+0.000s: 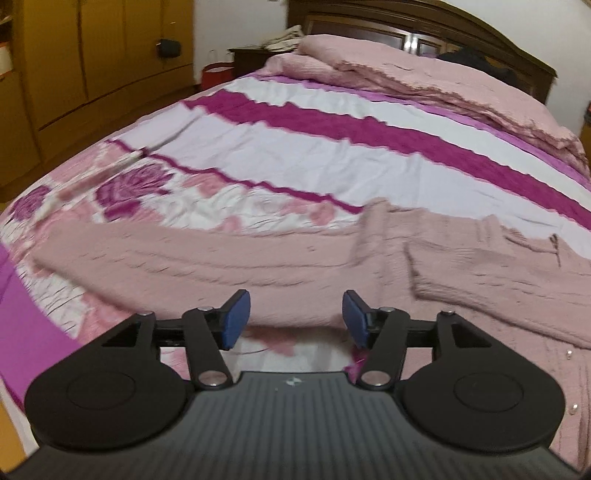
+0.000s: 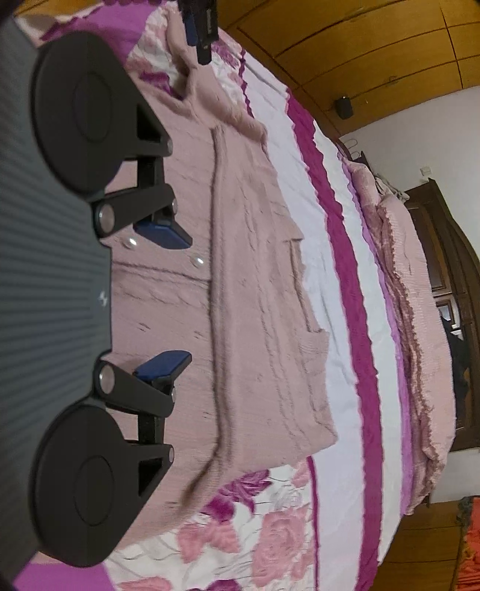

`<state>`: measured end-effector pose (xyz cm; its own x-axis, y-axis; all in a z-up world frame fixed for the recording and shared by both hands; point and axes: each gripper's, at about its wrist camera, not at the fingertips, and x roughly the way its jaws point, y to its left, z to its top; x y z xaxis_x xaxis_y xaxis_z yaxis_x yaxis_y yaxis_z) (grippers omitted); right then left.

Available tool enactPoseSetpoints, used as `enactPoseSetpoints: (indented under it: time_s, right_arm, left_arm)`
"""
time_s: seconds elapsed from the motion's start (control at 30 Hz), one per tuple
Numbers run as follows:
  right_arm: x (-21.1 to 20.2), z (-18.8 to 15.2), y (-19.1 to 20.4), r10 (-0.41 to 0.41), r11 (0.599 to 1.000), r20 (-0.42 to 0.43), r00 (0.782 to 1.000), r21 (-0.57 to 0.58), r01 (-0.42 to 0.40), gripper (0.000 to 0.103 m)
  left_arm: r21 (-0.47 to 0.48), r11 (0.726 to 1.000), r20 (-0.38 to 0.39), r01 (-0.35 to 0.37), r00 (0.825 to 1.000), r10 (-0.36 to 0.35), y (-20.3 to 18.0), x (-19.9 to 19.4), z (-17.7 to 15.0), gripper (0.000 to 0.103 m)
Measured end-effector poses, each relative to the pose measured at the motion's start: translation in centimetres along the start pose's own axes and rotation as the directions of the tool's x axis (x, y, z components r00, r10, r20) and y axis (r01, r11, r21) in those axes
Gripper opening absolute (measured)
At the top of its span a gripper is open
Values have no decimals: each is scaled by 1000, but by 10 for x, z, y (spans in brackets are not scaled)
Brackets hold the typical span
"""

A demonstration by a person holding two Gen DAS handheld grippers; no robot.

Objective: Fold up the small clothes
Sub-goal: 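Reach the left gripper to the cuff of the cardigan sleeve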

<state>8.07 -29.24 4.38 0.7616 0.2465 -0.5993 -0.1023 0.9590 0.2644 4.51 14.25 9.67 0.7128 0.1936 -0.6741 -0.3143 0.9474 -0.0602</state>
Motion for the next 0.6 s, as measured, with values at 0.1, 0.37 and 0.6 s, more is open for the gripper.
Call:
enactPoseSetpoints:
  time_s: [0.1, 0.37, 0.6]
  right_arm:
    - [-6, -9, 4, -3, 1000, -10, 1000, 10, 3, 63]
    - [-8, -32, 13, -31, 999, -47, 998, 21, 32, 63]
    - [-2, -40, 19, -45, 999, -65, 997, -7, 45, 63]
  left_arm:
    - [-35, 999, -7, -7, 1000, 6, 17, -1, -4, 68]
    - [-211, 977, -37, 3, 999, -11, 52, 10, -8, 72]
    - [-350, 937, -38, -20, 999, 7, 78, 19, -16, 77]
